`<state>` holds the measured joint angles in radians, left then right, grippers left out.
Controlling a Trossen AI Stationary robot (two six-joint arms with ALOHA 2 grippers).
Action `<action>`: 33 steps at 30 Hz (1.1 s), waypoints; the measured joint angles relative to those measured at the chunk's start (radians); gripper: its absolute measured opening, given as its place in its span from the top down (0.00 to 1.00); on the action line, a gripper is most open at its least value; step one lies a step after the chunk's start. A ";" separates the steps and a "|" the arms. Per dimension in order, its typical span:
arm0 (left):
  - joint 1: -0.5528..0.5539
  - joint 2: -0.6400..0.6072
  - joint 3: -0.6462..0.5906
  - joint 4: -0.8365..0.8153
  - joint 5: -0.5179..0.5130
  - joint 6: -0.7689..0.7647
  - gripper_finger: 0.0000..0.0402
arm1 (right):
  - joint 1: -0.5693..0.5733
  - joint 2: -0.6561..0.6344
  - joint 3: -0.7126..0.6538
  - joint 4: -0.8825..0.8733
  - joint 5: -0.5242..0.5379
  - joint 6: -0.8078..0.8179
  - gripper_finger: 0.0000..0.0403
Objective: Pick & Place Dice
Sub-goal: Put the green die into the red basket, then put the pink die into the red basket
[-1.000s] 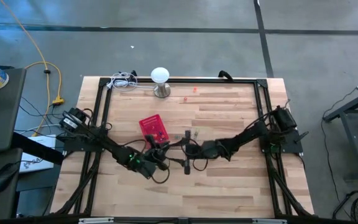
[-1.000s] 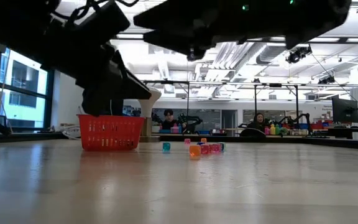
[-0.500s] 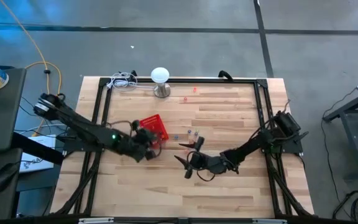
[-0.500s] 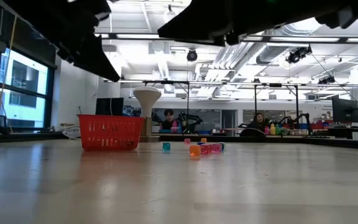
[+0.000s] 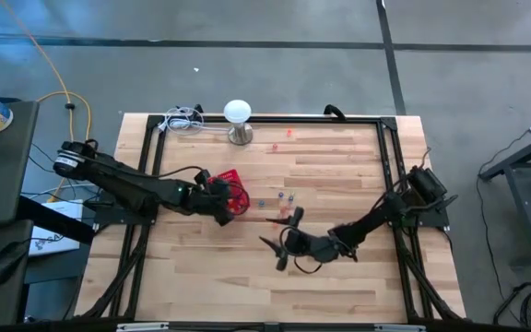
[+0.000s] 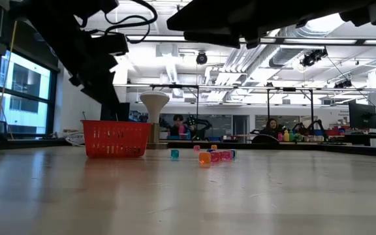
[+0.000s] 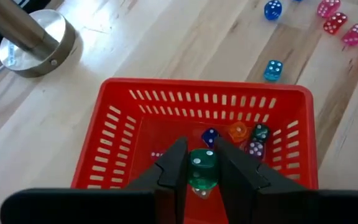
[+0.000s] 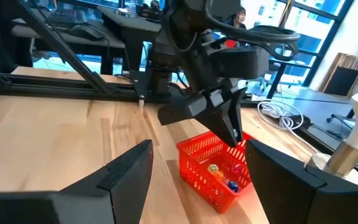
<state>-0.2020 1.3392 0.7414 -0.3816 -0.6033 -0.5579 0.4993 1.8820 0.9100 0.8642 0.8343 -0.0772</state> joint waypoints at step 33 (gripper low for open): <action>-0.062 -0.001 0.000 0.028 -0.013 -0.048 0.59 | 0.040 0.001 0.000 0.100 -0.574 0.058 0.38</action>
<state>-0.2642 1.3383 0.7414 -0.3538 -0.6161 -0.6057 0.5394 1.8832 0.9096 0.9646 0.2606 -0.0195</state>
